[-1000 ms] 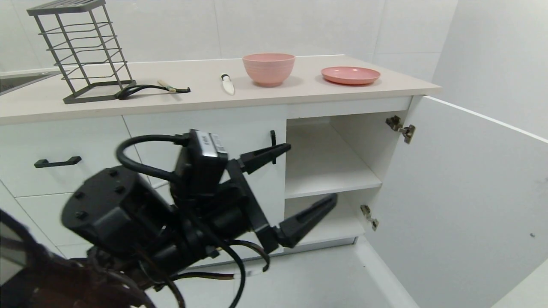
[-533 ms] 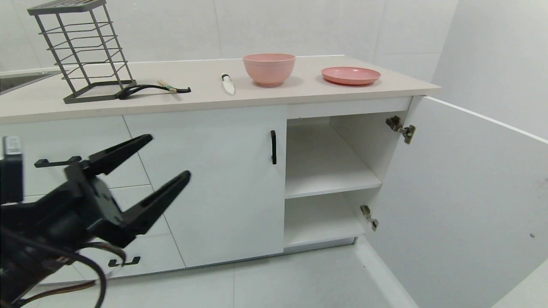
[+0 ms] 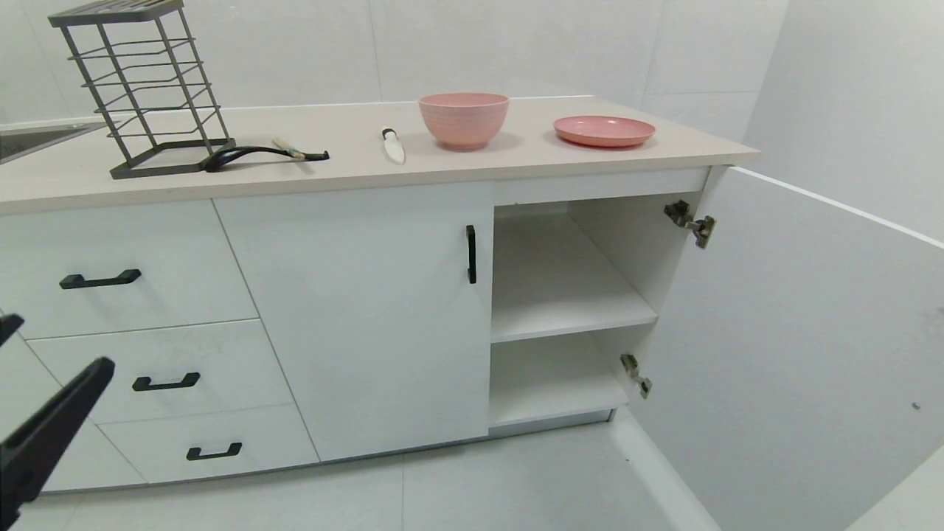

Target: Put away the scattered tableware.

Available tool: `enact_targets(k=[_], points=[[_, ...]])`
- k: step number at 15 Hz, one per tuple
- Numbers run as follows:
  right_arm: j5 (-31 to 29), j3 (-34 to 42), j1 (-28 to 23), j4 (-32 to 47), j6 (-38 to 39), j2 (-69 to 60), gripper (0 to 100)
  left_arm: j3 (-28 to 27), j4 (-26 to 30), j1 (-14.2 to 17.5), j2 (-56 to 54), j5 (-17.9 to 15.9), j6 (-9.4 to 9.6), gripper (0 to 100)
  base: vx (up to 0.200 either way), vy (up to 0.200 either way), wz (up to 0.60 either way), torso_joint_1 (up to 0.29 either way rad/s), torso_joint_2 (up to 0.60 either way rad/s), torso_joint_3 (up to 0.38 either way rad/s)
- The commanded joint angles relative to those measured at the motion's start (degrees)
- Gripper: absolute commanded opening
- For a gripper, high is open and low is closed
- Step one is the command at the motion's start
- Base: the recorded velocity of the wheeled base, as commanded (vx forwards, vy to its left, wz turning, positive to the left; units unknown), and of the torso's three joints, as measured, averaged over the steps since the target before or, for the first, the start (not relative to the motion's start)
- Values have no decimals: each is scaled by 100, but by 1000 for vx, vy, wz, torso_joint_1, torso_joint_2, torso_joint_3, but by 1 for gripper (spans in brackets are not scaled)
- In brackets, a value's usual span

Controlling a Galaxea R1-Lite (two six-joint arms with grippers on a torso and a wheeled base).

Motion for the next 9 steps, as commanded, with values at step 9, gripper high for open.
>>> enact_targets(k=[9], points=[[1, 1, -2, 6, 28, -2, 100, 30, 5447, 398, -3821, 918, 853, 100, 0, 0, 0, 0, 0, 0]])
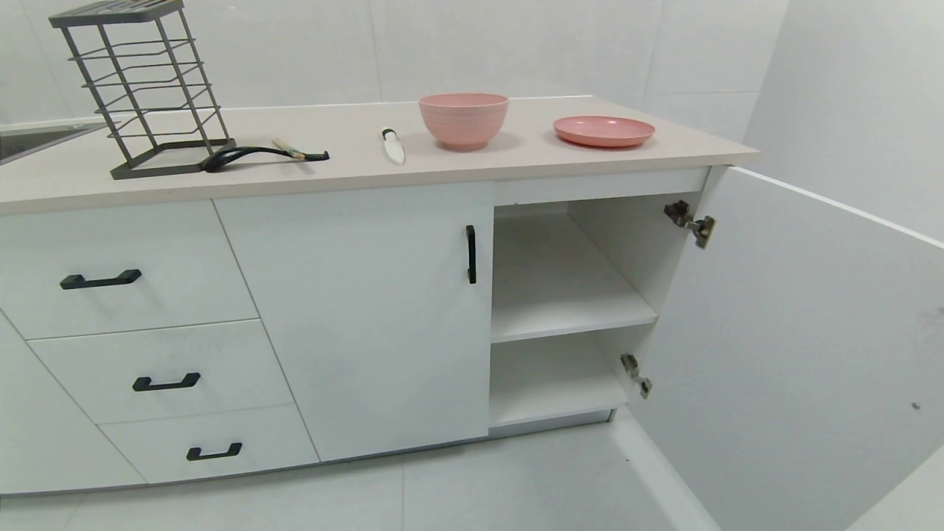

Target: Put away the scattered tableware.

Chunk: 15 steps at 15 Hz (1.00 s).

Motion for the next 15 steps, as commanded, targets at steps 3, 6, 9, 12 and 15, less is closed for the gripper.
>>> enact_targets(k=[3, 6, 9, 12, 15], points=[[1, -7, -2, 0, 1, -2, 100, 10, 524, -63, -89, 239, 11, 100, 0, 0, 0, 0, 0, 0], [1, 2, -2, 0, 1, 6, 100, 10, 533, -1205, -71, 230, -209, 100, 0, 0, 0, 0, 0, 0], [1, 2, 7, 0, -16, 6, 100, 10, 516, -1275, -686, 230, -262, 100, 0, 0, 0, 0, 0, 0], [1, 2, 7, -9, -16, 6, 100, 10, 516, -1267, -686, 318, -218, 100, 0, 0, 0, 0, 0, 0], [1, 2, 7, -9, -16, 6, 100, 10, 779, -1258, -686, 1812, -25, 100, 0, 0, 0, 0, 0, 0]])
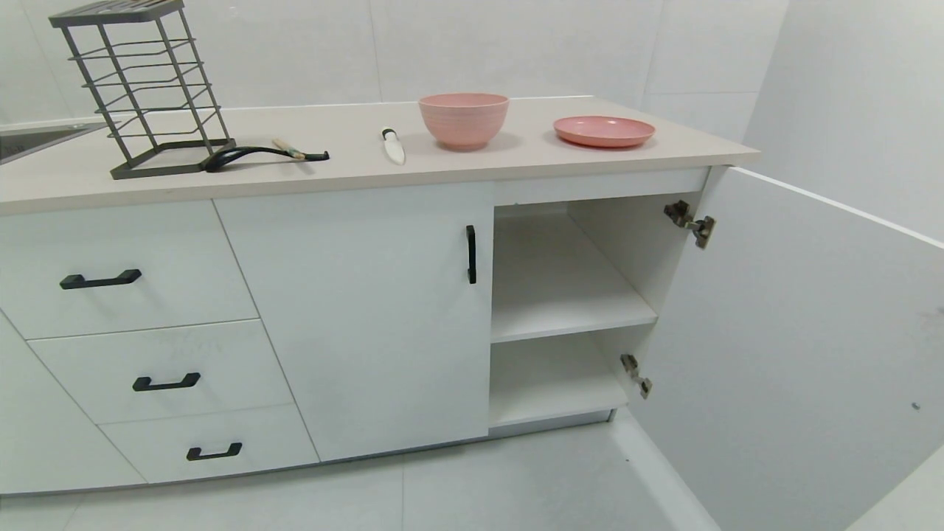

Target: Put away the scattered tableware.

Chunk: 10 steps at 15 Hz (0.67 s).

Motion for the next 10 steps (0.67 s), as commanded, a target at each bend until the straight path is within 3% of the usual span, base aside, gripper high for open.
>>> enact_targets(k=[1, 10], points=[[-1, 1, 1, 2, 0, -2, 100, 0, 117, 9, 2, 251, -249, 100, 0, 0, 0, 0, 0, 0], [183, 1, 10, 11, 0, -2, 100, 0, 117, 0, 2, 233, -241, 100, 0, 0, 0, 0, 0, 0]])
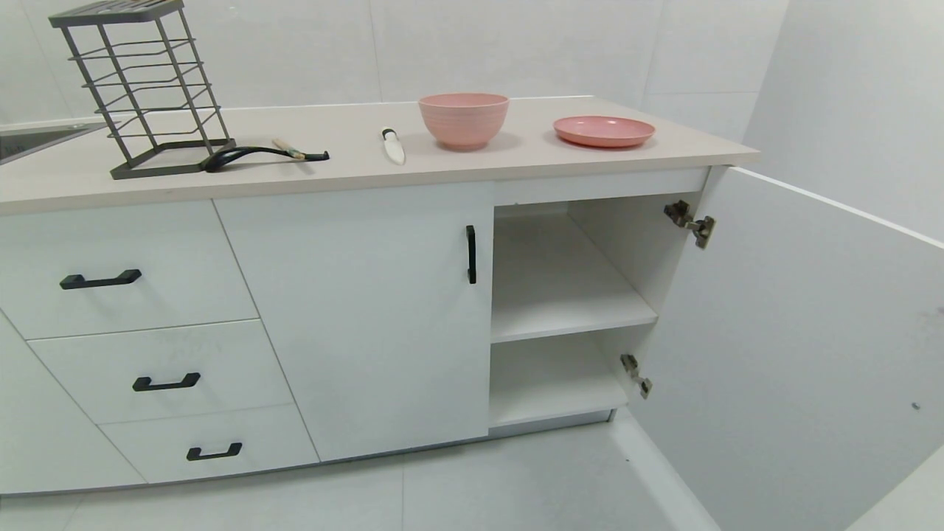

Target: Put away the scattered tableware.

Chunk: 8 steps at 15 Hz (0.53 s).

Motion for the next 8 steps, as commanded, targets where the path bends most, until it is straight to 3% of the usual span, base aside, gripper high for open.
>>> enact_targets(k=[1, 5, 7, 8], points=[[-1, 1, 0, 2, 0, 6, 100, 0, 0, 0, 11, -4, 4, 100, 0, 0, 0, 0, 0, 0], [-1, 1, 0, 2, 0, -2, 100, 0, 9, 0, 11, -4, -14, 100, 0, 0, 0, 0, 0, 0], [-1, 1, 0, 2, 0, 6, 100, 0, 9, 0, 11, -4, -14, 100, 200, 0, 0, 2, 5, 2], [-1, 1, 0, 2, 0, 6, 100, 0, 9, 0, 11, 4, -14, 100, 0, 0, 0, 0, 0, 0]])
